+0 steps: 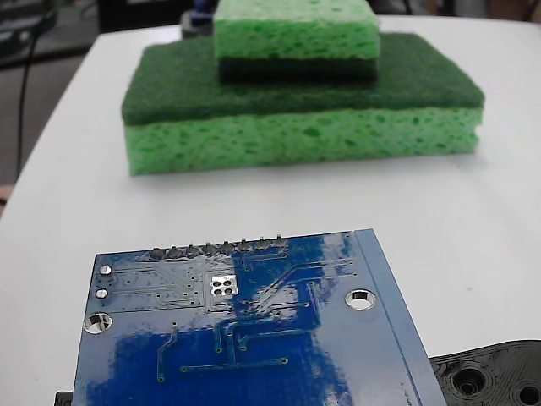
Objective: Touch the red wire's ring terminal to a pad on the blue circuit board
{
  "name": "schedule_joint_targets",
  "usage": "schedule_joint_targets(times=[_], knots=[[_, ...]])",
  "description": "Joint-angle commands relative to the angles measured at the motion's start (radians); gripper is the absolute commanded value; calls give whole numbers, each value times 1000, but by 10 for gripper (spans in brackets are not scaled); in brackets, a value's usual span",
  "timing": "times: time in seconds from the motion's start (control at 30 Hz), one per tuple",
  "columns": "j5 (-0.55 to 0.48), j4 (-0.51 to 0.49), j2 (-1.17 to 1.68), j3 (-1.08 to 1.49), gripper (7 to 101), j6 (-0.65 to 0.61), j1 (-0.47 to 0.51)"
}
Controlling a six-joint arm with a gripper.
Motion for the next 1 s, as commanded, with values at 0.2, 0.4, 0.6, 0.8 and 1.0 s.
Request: schedule_joint_targets(times=[0.2,0.4,0.6,0.8,1.0], knots=[[-44,-244,620,627,1003,103,37],[-41,-307,946,951,1003,202,-46],[83,-304,1060,1046,1003,249,-216],[74,-353,1097,1134,1003,250,-221],[89,-356,1097,1169,1003,247,-242]])
